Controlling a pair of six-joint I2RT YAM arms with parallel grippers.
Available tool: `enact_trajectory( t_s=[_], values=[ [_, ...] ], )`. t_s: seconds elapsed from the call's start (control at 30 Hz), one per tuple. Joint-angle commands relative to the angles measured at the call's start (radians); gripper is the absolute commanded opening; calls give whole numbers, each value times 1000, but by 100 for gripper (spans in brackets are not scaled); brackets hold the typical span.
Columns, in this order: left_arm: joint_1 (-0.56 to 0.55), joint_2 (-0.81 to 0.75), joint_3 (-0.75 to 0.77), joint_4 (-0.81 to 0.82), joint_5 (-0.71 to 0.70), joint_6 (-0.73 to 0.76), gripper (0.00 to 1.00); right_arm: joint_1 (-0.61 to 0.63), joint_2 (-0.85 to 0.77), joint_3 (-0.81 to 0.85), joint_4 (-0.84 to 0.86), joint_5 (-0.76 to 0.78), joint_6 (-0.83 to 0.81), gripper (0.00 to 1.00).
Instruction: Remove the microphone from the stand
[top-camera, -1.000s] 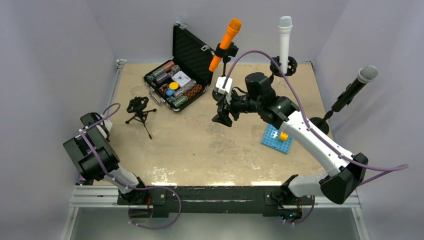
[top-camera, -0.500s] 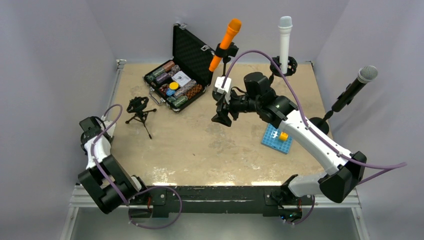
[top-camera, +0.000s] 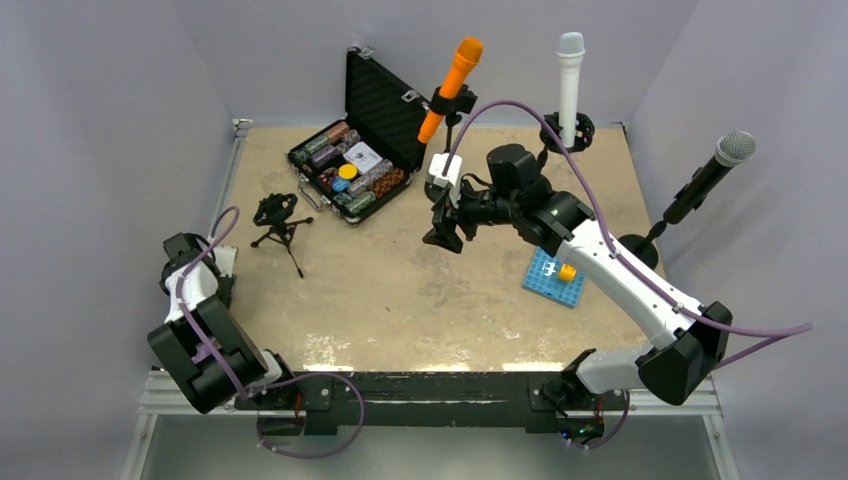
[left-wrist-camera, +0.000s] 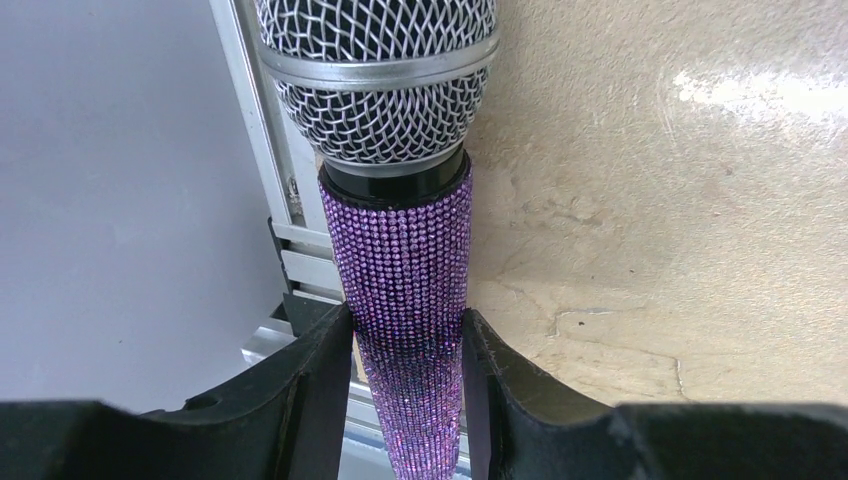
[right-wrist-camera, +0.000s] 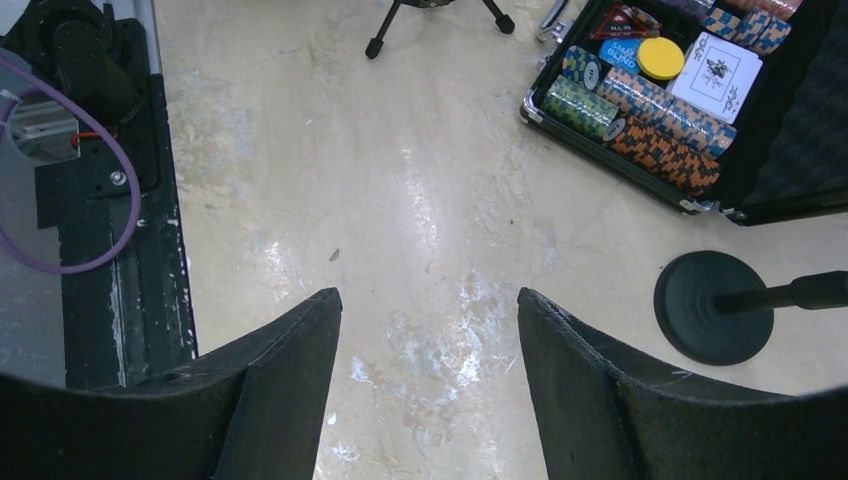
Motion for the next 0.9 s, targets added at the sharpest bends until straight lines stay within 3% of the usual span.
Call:
enact_trajectory(
  t_s=[0.0,0.23,0.37,0.57,0.77,0.87],
  values=[
    [-7,66,4,27,169,-87,0,-7,-23,12,29,11,-4,69],
    [-25,84,57,-11,304,-140,0,-5,-21,12,18,12,-4,69],
    [-26,95,53,-15,298,-150,0,-7,-13,17,15,3,-4,69],
    [-26,82,43,-4,271,-151,33,-6,-8,13,15,-5,-2,69],
    [-27,37,67,-33,292,-148,57,-6,-13,6,20,1,-5,69],
    [-26,13,80,-39,295,-158,64,-6,-13,5,18,2,-8,69]
  ],
)
